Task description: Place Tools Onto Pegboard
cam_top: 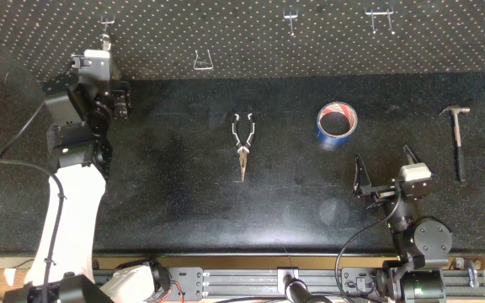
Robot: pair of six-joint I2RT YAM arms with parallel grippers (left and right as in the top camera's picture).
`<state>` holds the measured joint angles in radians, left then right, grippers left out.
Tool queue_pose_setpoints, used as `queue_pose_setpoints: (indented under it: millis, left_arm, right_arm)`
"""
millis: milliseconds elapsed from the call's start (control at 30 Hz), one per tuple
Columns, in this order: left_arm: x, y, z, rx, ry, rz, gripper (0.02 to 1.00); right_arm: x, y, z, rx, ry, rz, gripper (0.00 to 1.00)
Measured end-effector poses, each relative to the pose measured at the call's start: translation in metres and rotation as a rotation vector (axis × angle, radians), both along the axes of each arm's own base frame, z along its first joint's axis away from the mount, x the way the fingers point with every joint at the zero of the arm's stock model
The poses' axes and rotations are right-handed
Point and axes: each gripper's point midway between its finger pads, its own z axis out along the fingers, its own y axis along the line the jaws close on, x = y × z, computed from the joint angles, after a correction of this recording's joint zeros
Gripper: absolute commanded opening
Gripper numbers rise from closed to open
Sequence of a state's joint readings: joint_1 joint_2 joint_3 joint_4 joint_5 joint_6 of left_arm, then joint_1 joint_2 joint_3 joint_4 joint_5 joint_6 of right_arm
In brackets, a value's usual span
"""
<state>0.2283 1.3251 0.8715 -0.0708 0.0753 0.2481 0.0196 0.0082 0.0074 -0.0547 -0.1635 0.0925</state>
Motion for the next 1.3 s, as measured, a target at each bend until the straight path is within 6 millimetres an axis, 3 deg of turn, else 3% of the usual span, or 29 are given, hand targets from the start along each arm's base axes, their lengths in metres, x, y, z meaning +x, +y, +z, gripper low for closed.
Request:
queue_pose_setpoints:
  millis: [100, 200, 433, 500, 567, 633, 733, 867, 1133, 1300]
  left_arm:
    - [-0.001, 0.000, -0.001, -0.002, 0.008, 0.000, 0.996]
    - [-0.017, -0.006, -0.009, -0.027, 0.072, -0.008, 0.996]
    - [-0.063, -0.051, 0.071, -0.086, -0.109, -0.181, 0.998]
    - [-0.069, -0.059, 0.076, -0.147, -0.118, -0.193, 0.998]
    - [-0.079, -0.070, 0.063, -0.256, -0.049, -0.168, 0.998]
    - [-0.096, -0.090, 0.035, -0.323, 0.094, -0.146, 0.998]
    - [-0.124, -0.135, 0.000, -0.341, 0.293, -0.160, 0.998]
    - [-0.144, -0.171, -0.027, -0.322, 0.436, -0.118, 0.998]
    - [-0.119, -0.212, -0.069, -0.284, 0.627, -0.027, 0.998]
    - [-0.083, -0.234, -0.083, -0.263, 0.723, 0.021, 0.998]
  right_arm:
    - [0.000, 0.000, 0.000, 0.000, 0.000, 0.000, 0.976]
    - [0.000, 0.000, 0.000, 0.000, 0.000, 0.000, 0.976]
    - [0.000, 0.000, 0.000, 0.000, 0.000, 0.000, 0.976]
    - [0.000, 0.000, 0.000, 0.000, 0.000, 0.000, 0.976]
    - [0.000, 0.000, 0.000, 0.000, 0.000, 0.000, 0.976]
    - [0.000, 0.000, 0.000, 0.000, -0.001, 0.000, 0.976]
    - [0.000, 0.000, 0.000, 0.000, 0.000, 0.000, 0.976]
    - [0.000, 0.000, 0.000, 0.000, 0.000, 0.000, 0.974]
    - [0.000, 0.000, 0.000, 0.000, 0.000, 0.000, 0.976]
    - [0.000, 0.000, 0.000, 0.000, 0.000, 0.000, 0.976]
